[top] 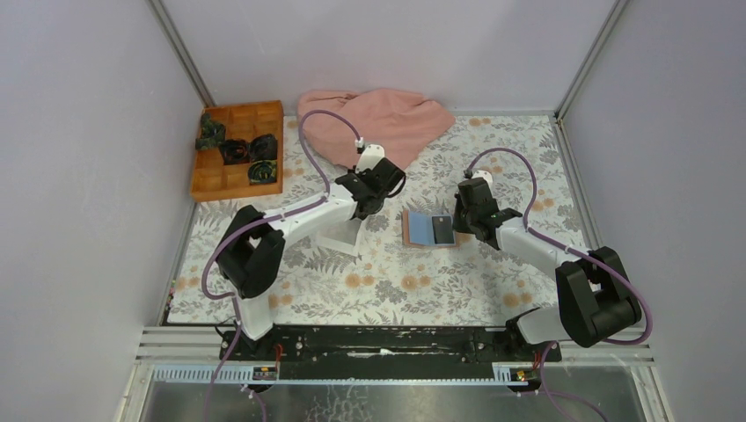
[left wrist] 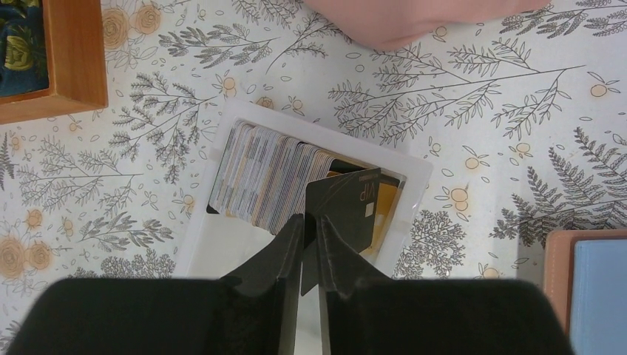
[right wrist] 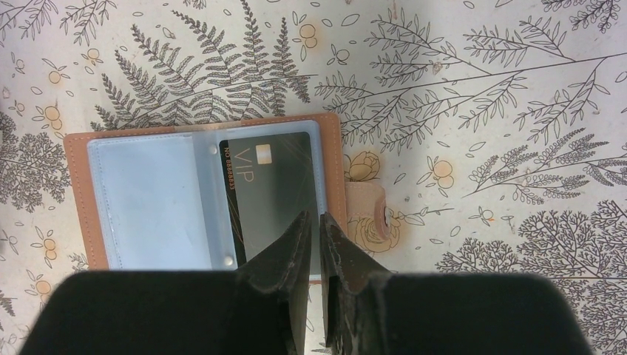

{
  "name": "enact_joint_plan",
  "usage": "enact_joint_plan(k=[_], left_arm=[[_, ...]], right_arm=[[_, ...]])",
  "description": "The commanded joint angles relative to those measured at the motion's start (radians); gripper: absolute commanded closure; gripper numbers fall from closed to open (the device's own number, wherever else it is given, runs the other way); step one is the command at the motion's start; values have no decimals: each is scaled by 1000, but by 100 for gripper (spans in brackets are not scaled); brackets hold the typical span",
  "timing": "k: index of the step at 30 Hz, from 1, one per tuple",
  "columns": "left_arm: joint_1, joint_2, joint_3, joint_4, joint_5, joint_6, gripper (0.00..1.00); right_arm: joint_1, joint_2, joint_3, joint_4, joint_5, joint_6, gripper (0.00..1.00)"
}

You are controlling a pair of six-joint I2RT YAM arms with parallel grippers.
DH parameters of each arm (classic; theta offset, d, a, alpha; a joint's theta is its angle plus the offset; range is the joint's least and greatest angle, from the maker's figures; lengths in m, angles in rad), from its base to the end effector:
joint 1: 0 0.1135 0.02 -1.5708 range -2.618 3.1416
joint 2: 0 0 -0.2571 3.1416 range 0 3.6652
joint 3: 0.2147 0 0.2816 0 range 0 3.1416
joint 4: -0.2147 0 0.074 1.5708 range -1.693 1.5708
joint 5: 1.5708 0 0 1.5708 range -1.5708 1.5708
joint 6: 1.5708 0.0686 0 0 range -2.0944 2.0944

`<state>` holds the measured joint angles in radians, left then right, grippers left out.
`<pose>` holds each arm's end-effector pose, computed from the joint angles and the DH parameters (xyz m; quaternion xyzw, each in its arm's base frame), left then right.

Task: Put the credit cards into the card holder
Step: Pick up the credit card from the storage box.

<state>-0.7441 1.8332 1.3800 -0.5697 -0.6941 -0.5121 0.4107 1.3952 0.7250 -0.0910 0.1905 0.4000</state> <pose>0.3434 -0.2565 0.1871 0.0134 0.9099 0.1155 0.3983 0.3080 0.1200 0.1453 0.0326 0.9152 0.0743 0.3948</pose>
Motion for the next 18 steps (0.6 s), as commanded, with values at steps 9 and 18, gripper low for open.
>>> enact_joint_plan(k=[9, 18], left_arm=[[6, -65, 12, 1, -2, 11, 100], [-5, -88, 4, 2, 0, -3, 100]], right_arm=[[6, -40, -5, 34, 10, -7, 84], [6, -47, -2, 30, 8, -10, 84]])
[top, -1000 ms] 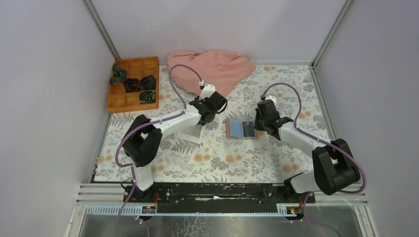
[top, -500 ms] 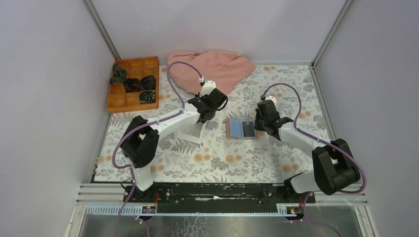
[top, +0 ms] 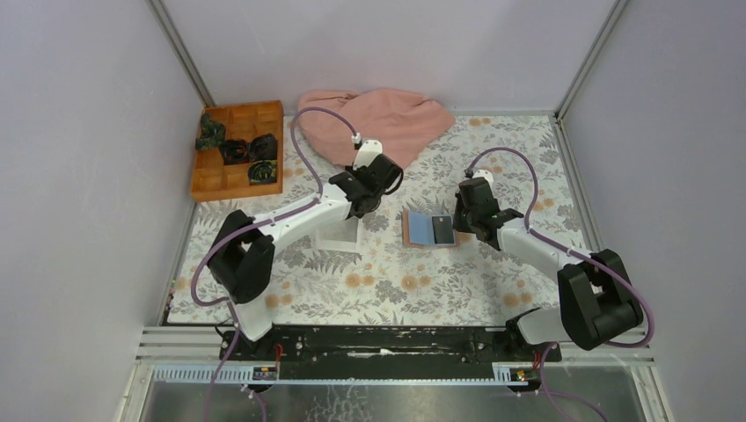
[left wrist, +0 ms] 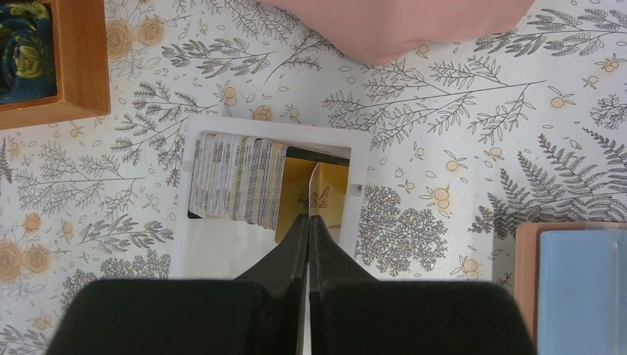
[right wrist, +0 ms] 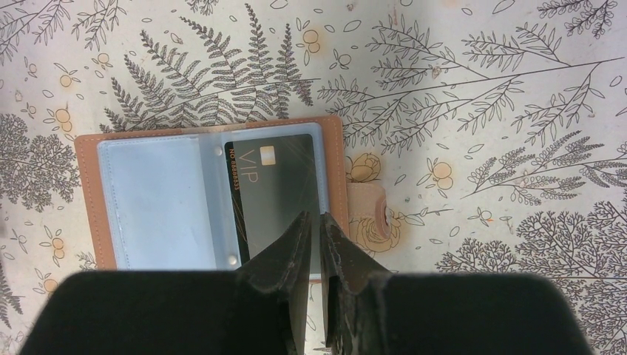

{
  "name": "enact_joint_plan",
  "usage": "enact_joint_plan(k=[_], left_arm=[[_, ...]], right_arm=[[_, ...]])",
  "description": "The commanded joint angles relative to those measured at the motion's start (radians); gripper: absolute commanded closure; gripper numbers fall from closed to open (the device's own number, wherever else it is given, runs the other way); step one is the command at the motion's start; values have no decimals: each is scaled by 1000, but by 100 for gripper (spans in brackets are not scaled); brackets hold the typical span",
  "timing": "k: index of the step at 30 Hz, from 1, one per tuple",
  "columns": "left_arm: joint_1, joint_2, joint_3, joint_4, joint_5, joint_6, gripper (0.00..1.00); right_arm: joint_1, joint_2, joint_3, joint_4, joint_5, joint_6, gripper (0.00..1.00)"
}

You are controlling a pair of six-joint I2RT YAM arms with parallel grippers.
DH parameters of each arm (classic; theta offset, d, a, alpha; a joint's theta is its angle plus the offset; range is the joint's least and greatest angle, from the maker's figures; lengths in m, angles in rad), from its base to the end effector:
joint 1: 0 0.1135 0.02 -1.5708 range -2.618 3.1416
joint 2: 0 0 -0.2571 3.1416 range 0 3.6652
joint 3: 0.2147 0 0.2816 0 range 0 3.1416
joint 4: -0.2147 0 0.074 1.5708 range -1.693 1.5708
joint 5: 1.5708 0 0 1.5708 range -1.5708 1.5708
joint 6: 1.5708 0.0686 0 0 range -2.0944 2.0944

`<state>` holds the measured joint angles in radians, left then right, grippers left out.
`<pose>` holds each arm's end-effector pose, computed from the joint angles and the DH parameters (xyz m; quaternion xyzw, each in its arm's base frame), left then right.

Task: Put the credit cards into the card holder
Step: Pick up the credit card from the storage box.

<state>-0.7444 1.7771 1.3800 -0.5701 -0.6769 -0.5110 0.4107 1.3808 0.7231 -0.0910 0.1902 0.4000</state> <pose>0.3395 -0.2543 0.2091 0.0069 0.9060 0.0919 0.4131 0.3072 0.1196 0.1490 0.0331 0.9127 0.0769 0.3999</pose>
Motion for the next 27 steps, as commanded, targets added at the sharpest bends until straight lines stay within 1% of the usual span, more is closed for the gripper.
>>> enact_joint_plan(k=[1, 15, 19, 21, 23, 27], left_arm=[[-5, -32, 5, 3, -18, -6, 100], [-35, -76, 48, 2, -56, 5, 100], [-45, -112, 76, 0, -51, 26, 100], [-50, -139, 83, -1, -19, 33, 100], [-52, -170, 83, 1, 44, 39, 100], [-49, -221, 59, 25, 246, 63, 100]], right_arm=[[7, -32, -1, 29, 8, -10, 84], [6, -42, 10, 36, -5, -19, 83], [7, -58, 10, 45, -21, -29, 81], [6, -72, 9, 51, -40, -39, 78], [8, -99, 2, 67, -68, -51, 74], [7, -195, -37, 111, -140, -79, 65]])
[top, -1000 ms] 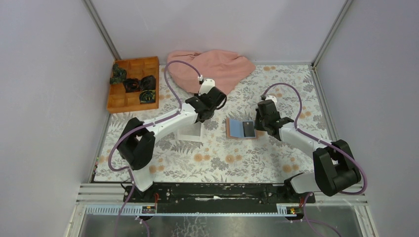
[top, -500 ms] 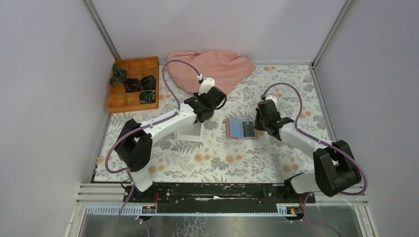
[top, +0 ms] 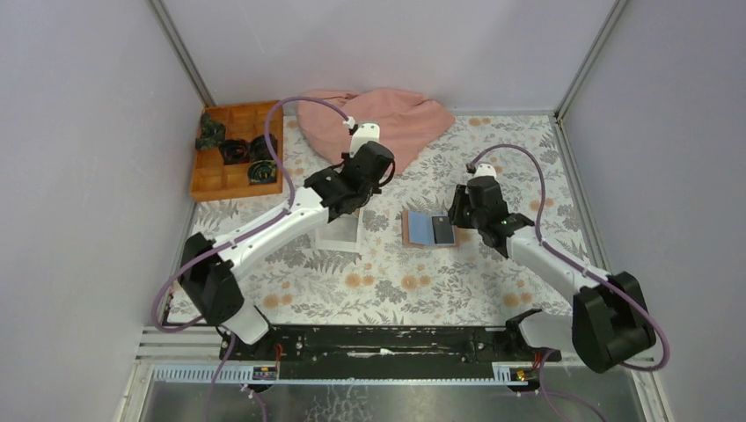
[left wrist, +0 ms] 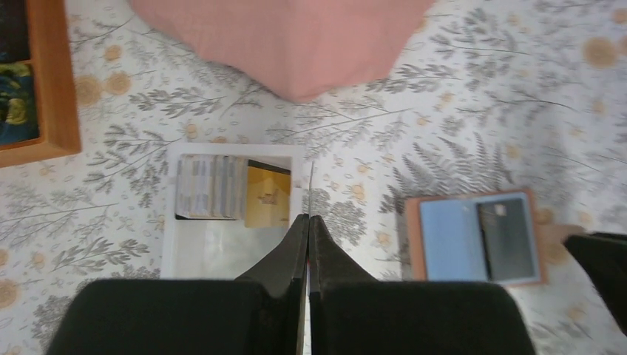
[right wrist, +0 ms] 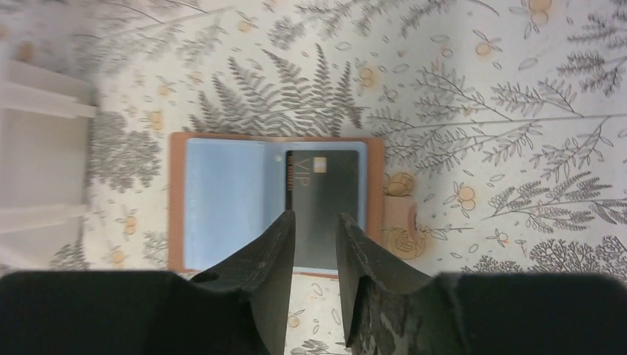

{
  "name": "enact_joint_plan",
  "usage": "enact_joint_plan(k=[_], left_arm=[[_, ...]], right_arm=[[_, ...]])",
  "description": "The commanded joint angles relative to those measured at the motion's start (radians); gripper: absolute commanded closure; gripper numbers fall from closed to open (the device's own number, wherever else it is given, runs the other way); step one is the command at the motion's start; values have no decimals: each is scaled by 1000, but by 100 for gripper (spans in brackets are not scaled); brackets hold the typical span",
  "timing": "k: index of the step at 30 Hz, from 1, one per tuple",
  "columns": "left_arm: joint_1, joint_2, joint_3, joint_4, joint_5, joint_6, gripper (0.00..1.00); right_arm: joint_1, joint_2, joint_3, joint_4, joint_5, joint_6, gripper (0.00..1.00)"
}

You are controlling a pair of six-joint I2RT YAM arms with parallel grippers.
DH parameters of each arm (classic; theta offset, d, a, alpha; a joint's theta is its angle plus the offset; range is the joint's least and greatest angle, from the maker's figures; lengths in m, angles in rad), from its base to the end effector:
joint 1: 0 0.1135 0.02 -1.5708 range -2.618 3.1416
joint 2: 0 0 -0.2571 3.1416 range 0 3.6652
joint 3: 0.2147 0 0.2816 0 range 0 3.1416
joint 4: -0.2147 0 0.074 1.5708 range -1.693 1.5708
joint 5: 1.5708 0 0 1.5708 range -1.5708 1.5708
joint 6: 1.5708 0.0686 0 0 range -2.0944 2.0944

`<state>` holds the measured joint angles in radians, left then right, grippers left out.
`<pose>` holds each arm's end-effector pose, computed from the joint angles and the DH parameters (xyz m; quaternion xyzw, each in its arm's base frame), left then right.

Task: Put the credit cards into the card holder
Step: Pick up the credit card from the storage box.

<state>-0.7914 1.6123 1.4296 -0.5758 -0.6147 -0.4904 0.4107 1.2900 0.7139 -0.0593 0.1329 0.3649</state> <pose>0.3139 -0.2614 0.2899 0.0131 0.8836 -0.0024 0.4680 0.3029 0.1220 0.1767 0.0095 0.8911 0.1152 0.4388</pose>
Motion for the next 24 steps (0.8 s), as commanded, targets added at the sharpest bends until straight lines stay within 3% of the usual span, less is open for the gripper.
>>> enact_joint_plan(k=[1, 9, 17, 24], left_arm=[[-2, -62, 5, 34, 234, 44, 100], [13, -94, -10, 37, 632, 27, 100], [90, -129, -99, 139, 1094, -28, 100], [127, -155, -191, 268, 1365, -75, 100]], right_arm=[[8, -135, -38, 86, -97, -49, 64], [8, -343, -106, 122, -237, -56, 60], [9, -495, -179, 196, -451, -20, 59], [9, -556, -203, 250, -650, 45, 57]])
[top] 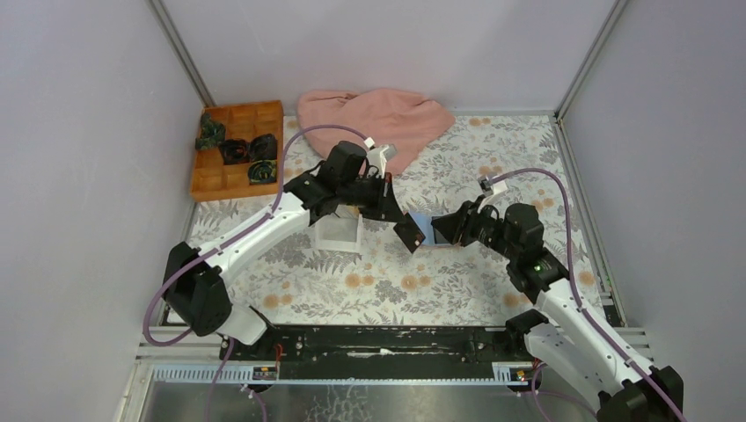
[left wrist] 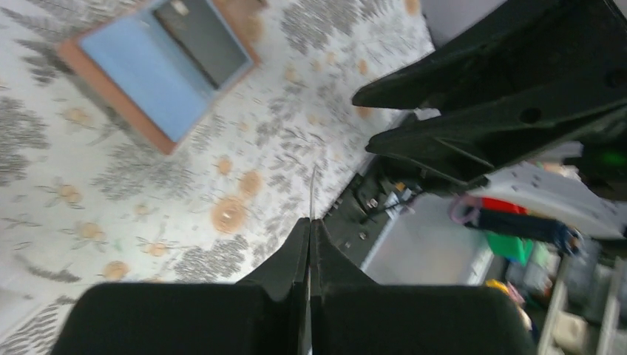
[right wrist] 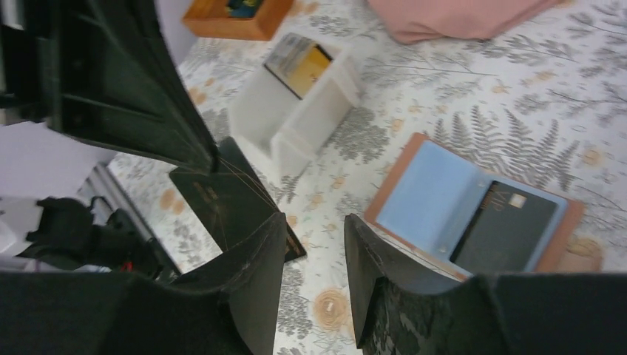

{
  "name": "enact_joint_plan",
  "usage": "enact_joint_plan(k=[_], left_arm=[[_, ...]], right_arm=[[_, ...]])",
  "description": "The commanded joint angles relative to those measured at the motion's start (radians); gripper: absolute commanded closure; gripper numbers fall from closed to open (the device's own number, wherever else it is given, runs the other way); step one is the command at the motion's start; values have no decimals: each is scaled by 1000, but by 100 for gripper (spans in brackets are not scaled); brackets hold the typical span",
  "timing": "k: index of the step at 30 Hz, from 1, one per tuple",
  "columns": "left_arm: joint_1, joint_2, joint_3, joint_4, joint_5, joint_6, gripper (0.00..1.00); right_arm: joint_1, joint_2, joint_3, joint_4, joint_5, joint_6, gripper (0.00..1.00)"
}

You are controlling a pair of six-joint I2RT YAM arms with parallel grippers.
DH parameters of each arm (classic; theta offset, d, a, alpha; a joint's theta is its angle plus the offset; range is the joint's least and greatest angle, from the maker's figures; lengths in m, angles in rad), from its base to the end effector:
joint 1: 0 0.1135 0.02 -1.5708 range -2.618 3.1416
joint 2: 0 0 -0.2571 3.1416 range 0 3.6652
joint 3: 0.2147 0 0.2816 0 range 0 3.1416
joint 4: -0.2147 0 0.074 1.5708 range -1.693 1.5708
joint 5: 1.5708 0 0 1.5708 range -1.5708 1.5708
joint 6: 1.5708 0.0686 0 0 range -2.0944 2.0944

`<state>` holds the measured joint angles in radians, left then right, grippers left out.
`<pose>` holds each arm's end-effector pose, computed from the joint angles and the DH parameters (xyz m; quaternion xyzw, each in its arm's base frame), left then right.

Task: Put the credit cards into the card holder
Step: Pick up the credit card from the storage box.

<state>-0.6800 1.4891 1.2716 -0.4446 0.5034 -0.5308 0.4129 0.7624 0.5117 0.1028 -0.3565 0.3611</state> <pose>0.2796 -0.2687 0.2865 0.1739 0.8597 -0.4259 0.2222 0.2215 0.1232 0.2606 -0.1350 0.7422 0.3669 0.5444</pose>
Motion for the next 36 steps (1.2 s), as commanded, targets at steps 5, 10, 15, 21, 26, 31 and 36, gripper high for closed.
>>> enact_joint_plan(k=[5, 10, 15, 21, 26, 31, 36], left_arm=[[19, -54, -66, 178, 355, -29, 100], [25, -66, -77, 188, 413, -14, 100], [36, -68, -82, 190, 450, 6, 100], [43, -64, -72, 170, 475, 34, 100], [48, -72, -64, 144, 488, 57, 100], [53, -93, -74, 124, 494, 81, 100], [53, -104, -87, 123, 498, 90, 100]], right_arm=[[6, -28, 7, 77, -247, 69, 57], [7, -25, 7, 101, -325, 97, 56], [7, -17, 3, 124, -377, 126, 56], [6, -22, 2, 135, -422, 144, 57], [7, -43, 2, 113, -401, 137, 57], [6, -75, 4, 94, -354, 129, 57], [7, -80, 10, 90, -352, 128, 57]])
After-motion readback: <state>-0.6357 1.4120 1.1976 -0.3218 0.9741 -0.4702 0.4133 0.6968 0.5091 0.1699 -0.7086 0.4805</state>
